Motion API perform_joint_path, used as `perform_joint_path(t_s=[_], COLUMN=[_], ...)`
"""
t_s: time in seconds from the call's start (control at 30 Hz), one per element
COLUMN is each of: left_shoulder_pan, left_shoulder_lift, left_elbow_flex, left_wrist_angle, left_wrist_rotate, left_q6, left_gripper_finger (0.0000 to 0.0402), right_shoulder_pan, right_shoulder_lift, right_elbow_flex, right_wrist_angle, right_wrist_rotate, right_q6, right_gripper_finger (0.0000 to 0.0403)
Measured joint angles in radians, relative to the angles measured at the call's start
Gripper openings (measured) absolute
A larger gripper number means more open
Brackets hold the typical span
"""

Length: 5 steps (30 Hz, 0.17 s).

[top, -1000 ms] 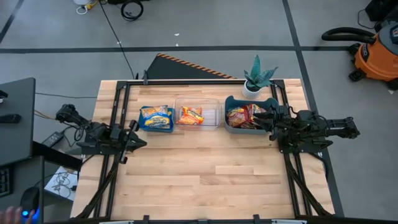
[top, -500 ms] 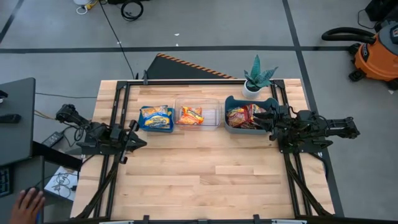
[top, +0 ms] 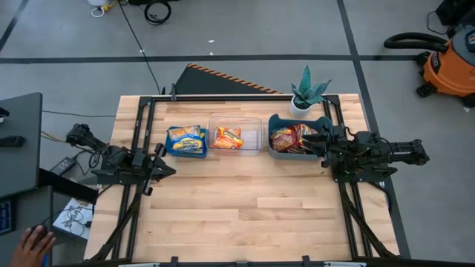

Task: Sort Maruchan noodles
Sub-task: Return to Home Position

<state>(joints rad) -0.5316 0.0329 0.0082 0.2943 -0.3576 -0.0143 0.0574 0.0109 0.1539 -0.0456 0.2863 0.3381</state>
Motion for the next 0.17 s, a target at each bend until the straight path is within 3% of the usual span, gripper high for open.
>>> perform_joint_path(t_s=[0.17], left_shoulder_pan=[0.000], left_shoulder_lift=[0.000], left_elbow_flex=[0.000], left_wrist_angle=[0.000], left_wrist_rotate=[0.000], left_q6=[0.000], left_gripper_finger=[0.0027], right_shoulder_pan=[0.000], right_shoulder_lift=[0.000], right_elbow_flex=[0.000], right_wrist_angle=[0.000], right_wrist_rotate=[0.000], right_q6=[0.000], right_gripper_finger=[0.0135])
